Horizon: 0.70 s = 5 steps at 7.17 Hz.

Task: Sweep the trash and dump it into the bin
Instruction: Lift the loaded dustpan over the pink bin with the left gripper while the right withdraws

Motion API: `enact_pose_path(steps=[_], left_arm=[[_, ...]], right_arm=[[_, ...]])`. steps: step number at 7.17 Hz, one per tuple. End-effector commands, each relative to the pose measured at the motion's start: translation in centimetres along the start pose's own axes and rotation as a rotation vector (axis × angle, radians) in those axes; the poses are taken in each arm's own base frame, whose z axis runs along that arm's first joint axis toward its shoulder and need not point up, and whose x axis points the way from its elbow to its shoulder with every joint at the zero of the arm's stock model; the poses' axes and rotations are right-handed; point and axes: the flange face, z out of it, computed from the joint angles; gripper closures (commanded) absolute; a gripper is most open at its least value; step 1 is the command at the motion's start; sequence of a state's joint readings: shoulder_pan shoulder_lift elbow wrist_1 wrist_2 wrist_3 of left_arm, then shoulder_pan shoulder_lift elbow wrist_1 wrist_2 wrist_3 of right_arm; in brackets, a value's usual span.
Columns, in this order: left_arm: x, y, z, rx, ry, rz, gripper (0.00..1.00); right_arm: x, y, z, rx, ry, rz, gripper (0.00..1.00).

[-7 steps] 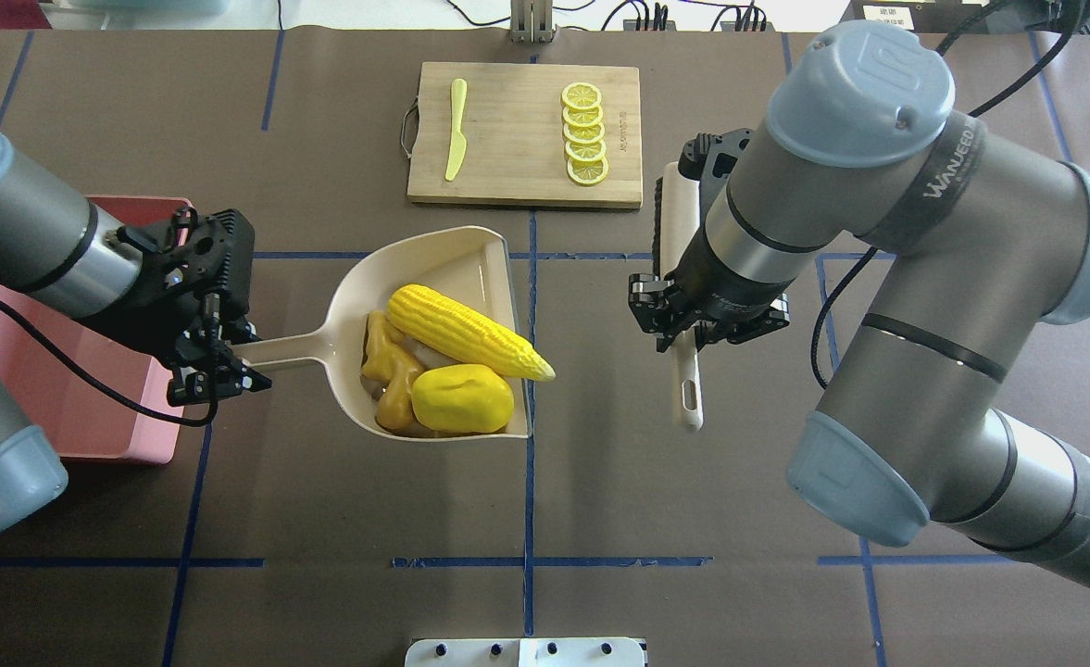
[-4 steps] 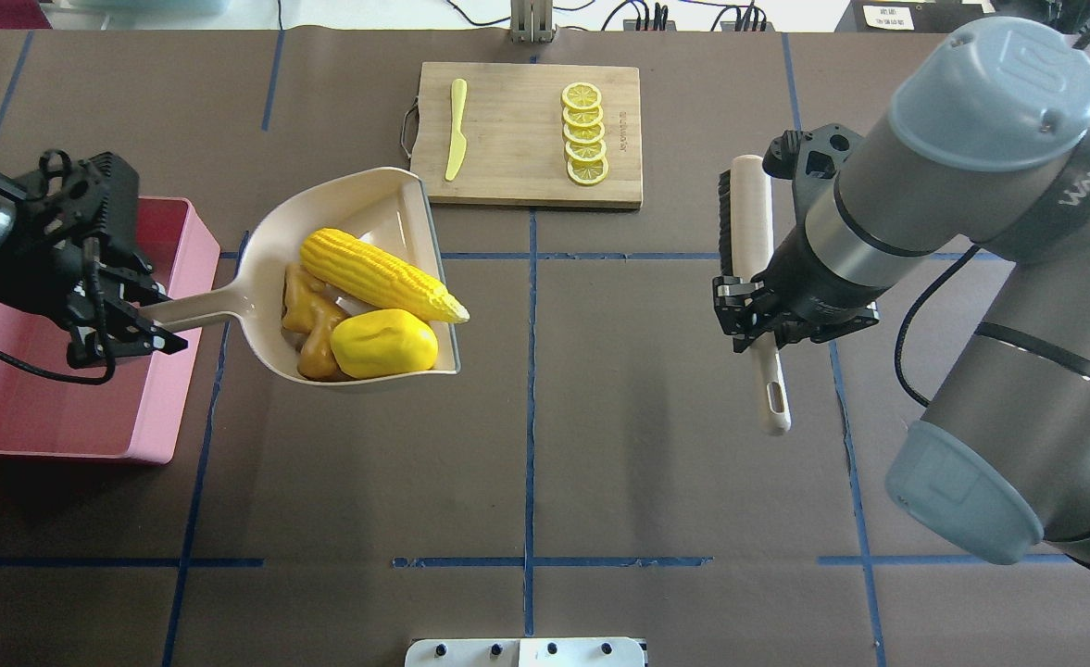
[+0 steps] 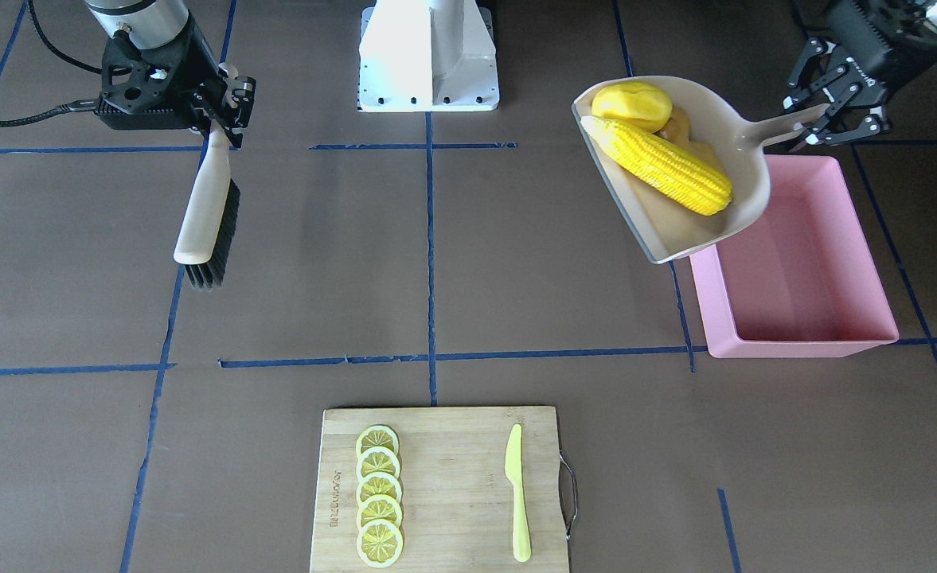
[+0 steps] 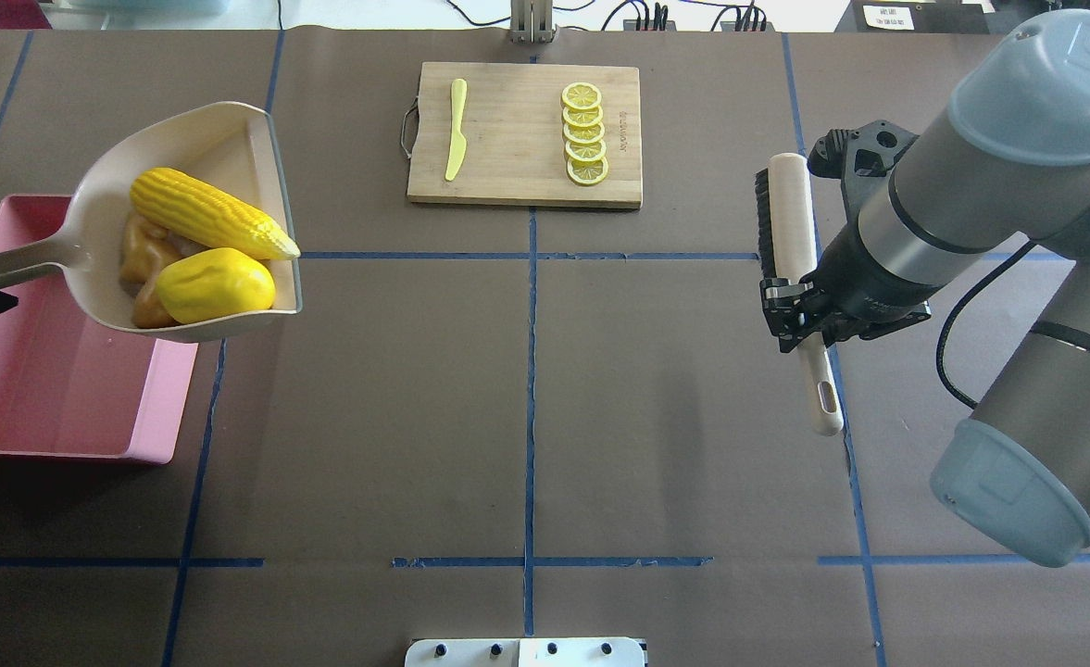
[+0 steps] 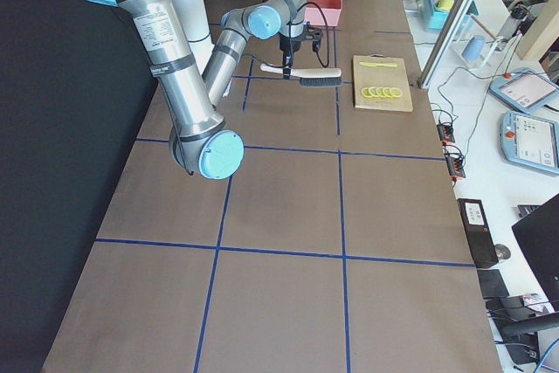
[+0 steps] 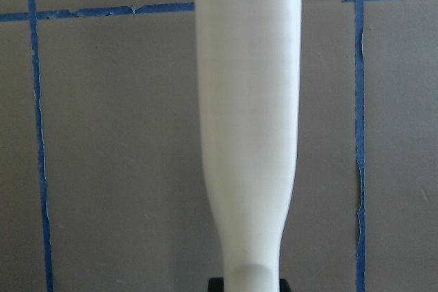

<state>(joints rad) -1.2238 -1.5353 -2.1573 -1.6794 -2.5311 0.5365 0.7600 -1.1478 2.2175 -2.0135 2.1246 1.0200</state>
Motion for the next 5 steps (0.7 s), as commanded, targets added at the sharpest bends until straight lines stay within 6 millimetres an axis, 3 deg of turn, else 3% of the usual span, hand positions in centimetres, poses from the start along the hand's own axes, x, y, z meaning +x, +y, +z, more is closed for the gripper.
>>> enact_pose_path(steps=[1, 3, 5], left_arm=[[-1.7, 6.9, -2.9, 0.001, -0.039, -0.012, 1.0], [-5.1, 14.1, -3.4, -0.027, -0.065, 0.009, 1.0], [-6.9, 18.2, -5.1, -0.053, -0.121, 0.005, 1.0]], right_arm=[[0.7, -0.7, -0.8, 0.018, -0.002, 0.007, 1.0], [2.9, -0.3, -0.7, 0.018, 0.013, -0.014, 1.0], [6.9, 0.7, 0.5, -0.008, 0.053, -0.062, 1.0]])
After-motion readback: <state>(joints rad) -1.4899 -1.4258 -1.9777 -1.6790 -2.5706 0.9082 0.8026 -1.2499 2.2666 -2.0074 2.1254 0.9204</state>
